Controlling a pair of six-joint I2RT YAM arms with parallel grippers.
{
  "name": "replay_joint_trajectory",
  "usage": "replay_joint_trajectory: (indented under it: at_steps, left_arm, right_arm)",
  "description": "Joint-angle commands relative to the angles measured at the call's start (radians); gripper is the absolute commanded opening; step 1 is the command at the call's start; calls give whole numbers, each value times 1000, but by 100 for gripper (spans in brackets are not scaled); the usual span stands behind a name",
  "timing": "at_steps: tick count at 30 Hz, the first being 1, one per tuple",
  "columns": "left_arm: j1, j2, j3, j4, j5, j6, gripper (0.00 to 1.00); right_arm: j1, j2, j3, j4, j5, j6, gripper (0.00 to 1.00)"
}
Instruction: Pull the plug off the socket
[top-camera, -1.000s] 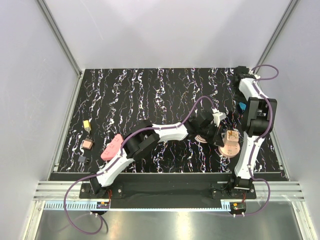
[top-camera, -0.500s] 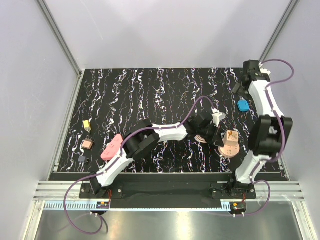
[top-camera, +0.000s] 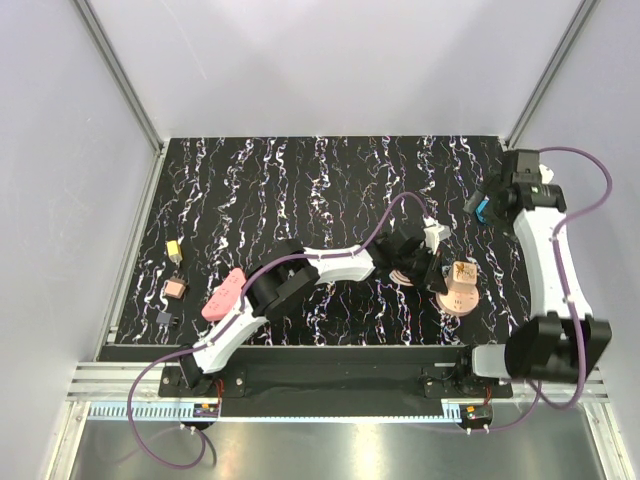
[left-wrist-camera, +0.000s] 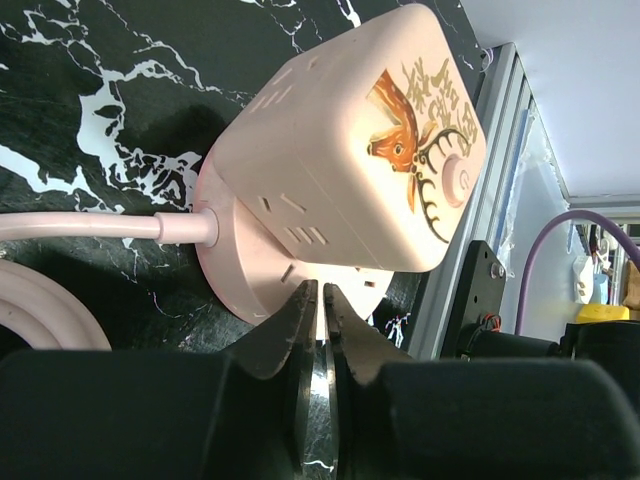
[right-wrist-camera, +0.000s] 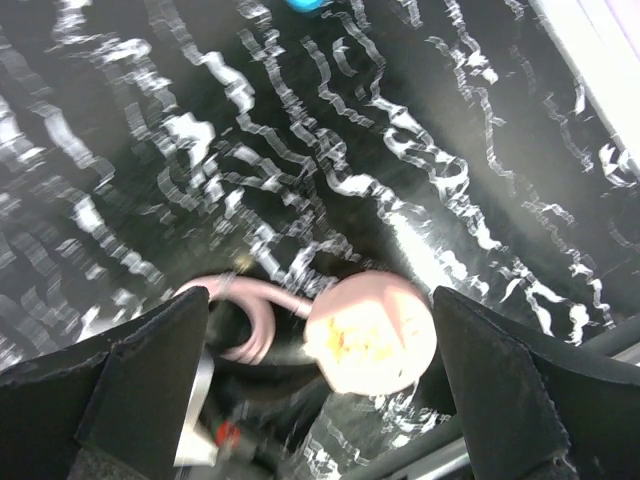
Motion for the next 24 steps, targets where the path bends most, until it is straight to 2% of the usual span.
replay_joint_trajectory:
  at_steps: [1,6,10,17,20,21,24]
  left_arm:
    - [5,8,-28,-162,-7,30,15]
    - [5,-48,-88,-148,-27,38,15]
    - [7,-91,-122,-62,-23,25,16]
    - [10,-103,-157,-12,-7,7,17]
    - [11,-112,-188,45,2,-34,19]
    - [11,-108,-200,108,8,-83,19]
    - [10,-89,-222,224,46,-178,18]
  right_arm:
    - [5,-124,-44,-21,-133,14,100]
    - [5,-190,-113,-24,-214,40,100]
    - [5,-241,-176,-24,-283,73,100]
    - [5,-328,-216,-67,-285,25,100]
    - [5,-380,-243,-80,-276,-12,100]
    - [8,-391,-251,-84,-292,-25,100]
    - [66,-352,-259,-104,-296,-53,100]
